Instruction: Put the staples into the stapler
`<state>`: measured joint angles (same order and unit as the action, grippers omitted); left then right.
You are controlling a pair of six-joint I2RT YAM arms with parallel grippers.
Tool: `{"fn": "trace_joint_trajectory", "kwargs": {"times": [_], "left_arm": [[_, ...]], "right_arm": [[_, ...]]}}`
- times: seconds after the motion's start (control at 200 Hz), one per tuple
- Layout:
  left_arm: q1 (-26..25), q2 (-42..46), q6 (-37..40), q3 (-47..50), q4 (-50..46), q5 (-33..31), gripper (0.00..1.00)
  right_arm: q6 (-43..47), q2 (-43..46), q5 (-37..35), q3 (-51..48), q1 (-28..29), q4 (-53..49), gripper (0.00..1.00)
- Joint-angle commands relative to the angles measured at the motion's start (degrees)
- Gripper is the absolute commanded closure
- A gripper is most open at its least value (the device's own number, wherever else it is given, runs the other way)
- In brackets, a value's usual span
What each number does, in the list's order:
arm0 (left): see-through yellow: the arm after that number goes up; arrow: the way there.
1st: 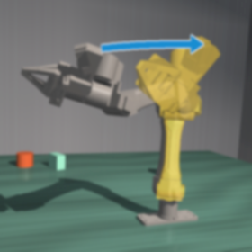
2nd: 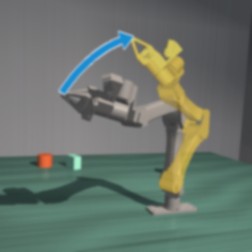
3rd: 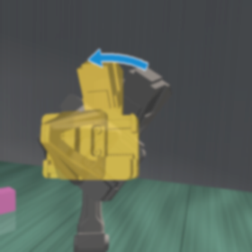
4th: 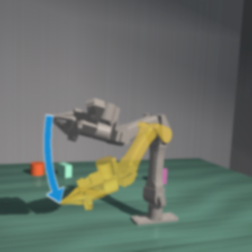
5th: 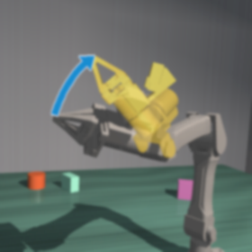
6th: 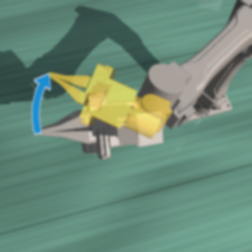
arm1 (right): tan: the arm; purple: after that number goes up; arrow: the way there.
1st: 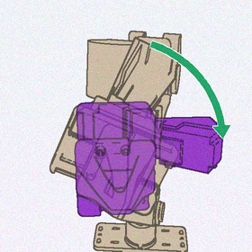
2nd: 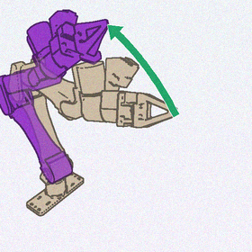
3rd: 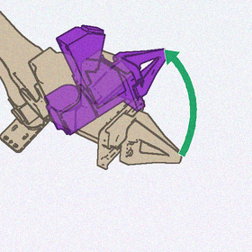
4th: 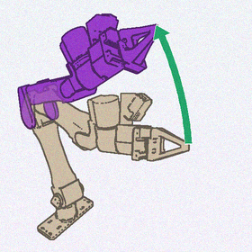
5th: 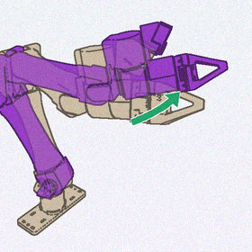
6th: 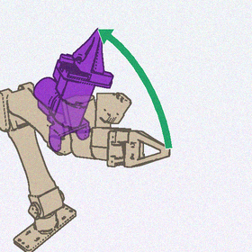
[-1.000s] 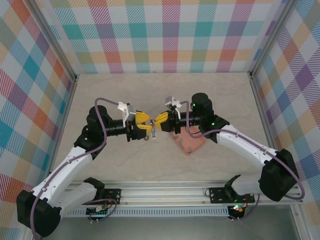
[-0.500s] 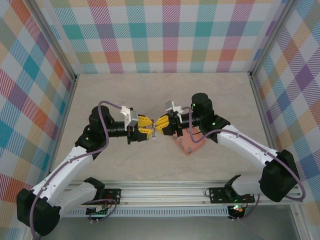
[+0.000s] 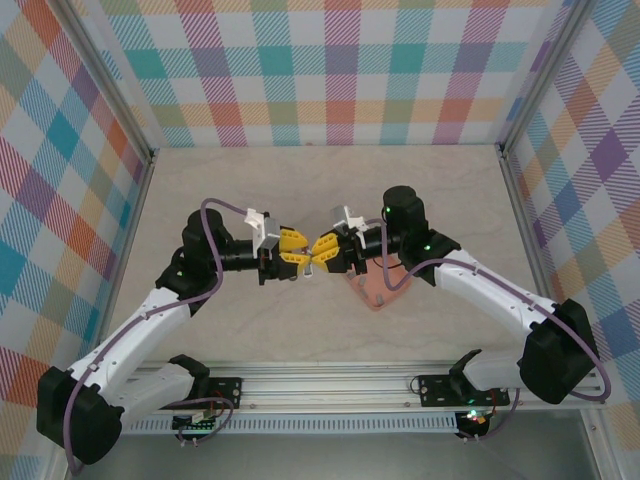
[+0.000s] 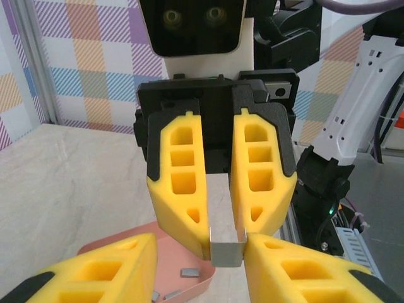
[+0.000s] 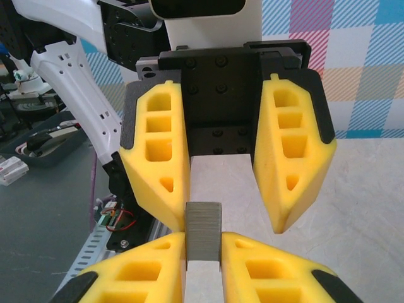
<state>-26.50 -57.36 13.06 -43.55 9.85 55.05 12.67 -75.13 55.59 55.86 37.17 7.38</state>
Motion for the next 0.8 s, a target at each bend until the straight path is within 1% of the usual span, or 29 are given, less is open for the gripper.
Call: {"fn": "trace_joint_trajectory", "kwargs": {"times": [0.0, 0.295, 0.605, 0.795], "left_arm": [[-0.48, 0.29, -0.82, -0.43, 3.69, 1.61, 0.63], [-0.82, 0.1, -0.37, -0.45, 3.34, 2.84, 0.71], [-1.17, -0.61, 0.28, -0.96, 2.13, 3.96, 0.73], [-1.36, -0.85, 0.61, -1.31, 1.4, 4.43, 0.78]], "right_arm": [[2.36, 0.99, 2.53, 1.03, -0.25, -0.8, 0.8], [2.18, 0.82, 1.72, 1.1, -0.24, -1.05, 0.8], [1.88, 0.95, 2.22, 1.1, -0.25, -0.68, 0.8], [1.75, 1.02, 2.33, 1.01, -0.25, -0.57, 0.8]]}}
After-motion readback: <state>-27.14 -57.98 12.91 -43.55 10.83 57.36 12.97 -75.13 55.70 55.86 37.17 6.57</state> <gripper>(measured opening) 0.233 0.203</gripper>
